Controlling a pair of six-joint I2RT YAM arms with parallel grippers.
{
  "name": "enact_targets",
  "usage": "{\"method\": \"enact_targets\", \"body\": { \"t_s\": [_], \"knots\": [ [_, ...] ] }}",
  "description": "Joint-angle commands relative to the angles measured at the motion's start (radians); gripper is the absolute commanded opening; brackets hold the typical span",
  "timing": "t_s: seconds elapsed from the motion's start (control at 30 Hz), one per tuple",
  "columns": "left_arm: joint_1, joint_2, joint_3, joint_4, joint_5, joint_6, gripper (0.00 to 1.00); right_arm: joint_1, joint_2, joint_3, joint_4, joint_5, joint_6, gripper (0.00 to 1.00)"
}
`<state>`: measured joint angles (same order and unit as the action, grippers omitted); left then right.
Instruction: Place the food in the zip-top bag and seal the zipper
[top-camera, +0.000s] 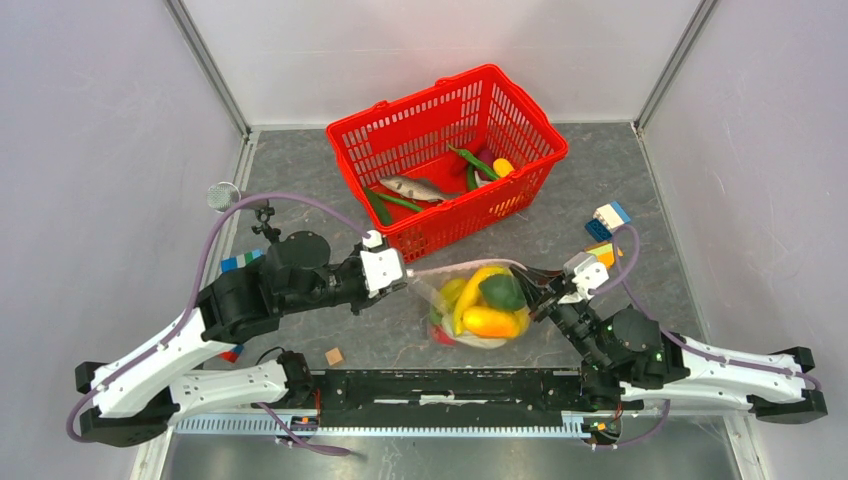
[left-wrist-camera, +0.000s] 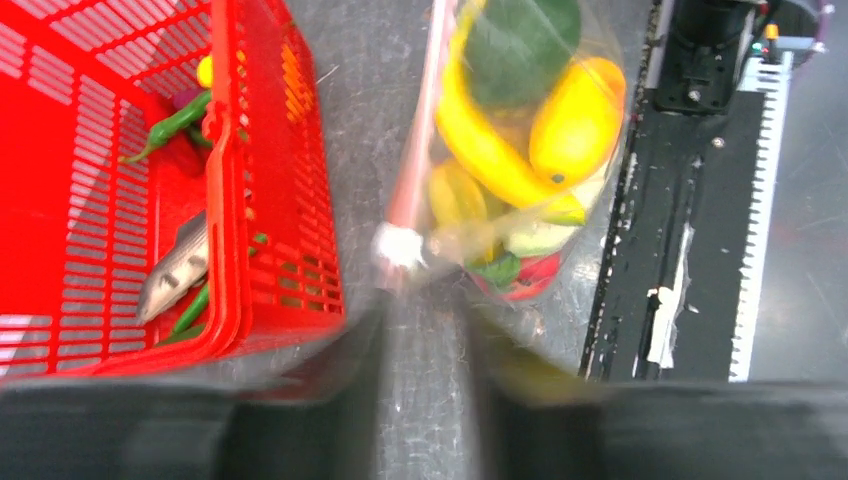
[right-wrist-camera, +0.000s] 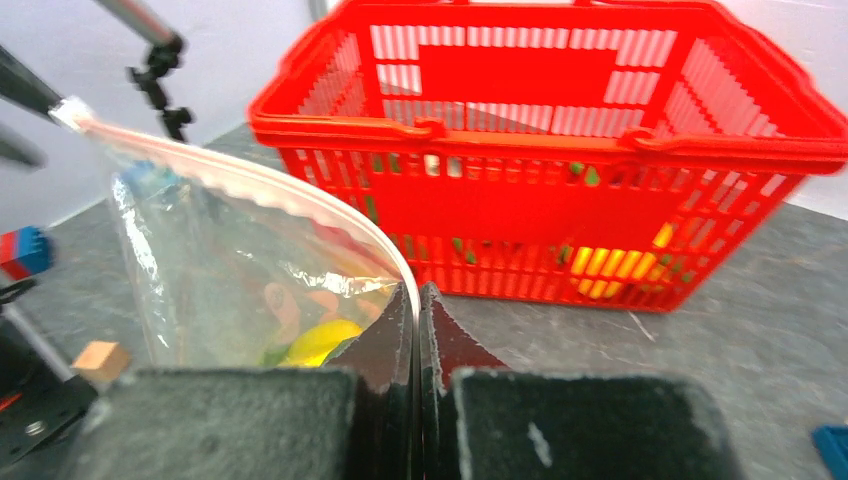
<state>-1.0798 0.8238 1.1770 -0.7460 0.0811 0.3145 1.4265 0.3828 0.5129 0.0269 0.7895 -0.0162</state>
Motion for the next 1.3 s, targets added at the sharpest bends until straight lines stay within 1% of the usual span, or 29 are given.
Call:
{"method": "enact_targets", "body": {
  "t_s": [0.0,0.03,0.1,0.13,0.27,0.33,0.4,0.5,0.57,0.63,0.67,0.73,0.77,0.8,0.87,0.9,1.0,1.03,1.1,1.17,1.23,1.27],
  "knots": [
    [0.001,-0.053,-0.053,0.115,-0.106,-0.071,0.78,-0.007,0.014,0.072,-0.017,0.160,-0.022,0.00],
    [0.002,-0.059,-0.067,0.158,-0.124,-0.091,0.86,-0.007,0.031,0.093,-0.038,0.186,-0.025,0.00],
    [0.002,-0.066,-0.093,0.219,-0.165,-0.129,0.97,-0.007,0.066,0.144,-0.106,0.275,-0.023,0.00],
    [0.002,-0.070,-0.102,0.240,-0.178,-0.141,1.00,-0.008,0.079,0.169,-0.124,0.304,-0.032,0.00],
    [0.002,-0.088,-0.123,0.273,-0.214,-0.169,1.00,-0.008,0.102,0.249,-0.122,0.391,-0.126,0.00],
    [0.002,-0.102,-0.134,0.280,-0.230,-0.177,1.00,-0.008,0.100,0.276,-0.100,0.387,-0.184,0.00],
    [0.002,-0.117,-0.146,0.288,-0.247,-0.184,1.00,-0.008,0.108,0.296,-0.095,0.333,-0.219,0.00],
    [0.002,-0.147,-0.165,0.303,-0.291,-0.203,1.00,-0.007,0.169,0.323,-0.182,0.214,-0.175,0.00],
    [0.001,-0.166,-0.179,0.312,-0.322,-0.218,1.00,-0.008,0.233,0.311,-0.242,0.080,-0.108,0.00],
    [0.004,-0.180,-0.188,0.319,-0.342,-0.235,1.00,-0.008,0.314,0.267,-0.251,-0.062,-0.062,0.00],
    [0.003,-0.187,-0.191,0.321,-0.352,-0.246,1.00,-0.008,0.348,0.242,-0.239,-0.121,-0.042,0.03],
    [0.002,-0.193,-0.192,0.320,-0.367,-0.267,1.00,-0.007,0.409,0.209,-0.202,-0.273,-0.015,0.20],
    [0.003,-0.193,-0.191,0.315,-0.371,-0.273,1.00,-0.006,0.426,0.200,-0.181,-0.305,-0.003,0.37],
    [0.004,-0.191,-0.189,0.308,-0.373,-0.279,1.00,-0.007,0.428,0.193,-0.157,-0.336,0.004,0.50],
    [0.003,-0.188,-0.185,0.296,-0.371,-0.282,1.00,-0.007,0.397,0.185,-0.113,-0.380,-0.012,0.65],
    [0.004,-0.187,-0.183,0.292,-0.370,-0.285,1.00,-0.007,0.375,0.184,-0.090,-0.387,-0.018,0.70],
    [0.003,-0.177,-0.181,0.282,-0.354,-0.288,1.00,-0.007,0.288,0.176,-0.038,-0.395,-0.045,0.77],
    [0.003,-0.173,-0.181,0.280,-0.348,-0.291,1.00,-0.008,0.254,0.174,-0.035,-0.382,-0.048,0.78],
    [0.004,-0.167,-0.180,0.273,-0.338,-0.294,1.00,-0.008,0.195,0.160,-0.035,-0.297,-0.043,0.80],
    [0.004,-0.159,-0.183,0.272,-0.335,-0.303,1.00,-0.008,0.151,0.137,-0.036,-0.157,-0.025,0.82],
    [0.004,-0.148,-0.186,0.268,-0.349,-0.304,1.00,-0.008,0.131,0.130,-0.103,0.042,0.033,0.82],
    [0.004,-0.137,-0.183,0.263,-0.374,-0.335,1.00,-0.007,0.127,0.131,-0.149,0.162,0.095,0.83]
  ]
}}
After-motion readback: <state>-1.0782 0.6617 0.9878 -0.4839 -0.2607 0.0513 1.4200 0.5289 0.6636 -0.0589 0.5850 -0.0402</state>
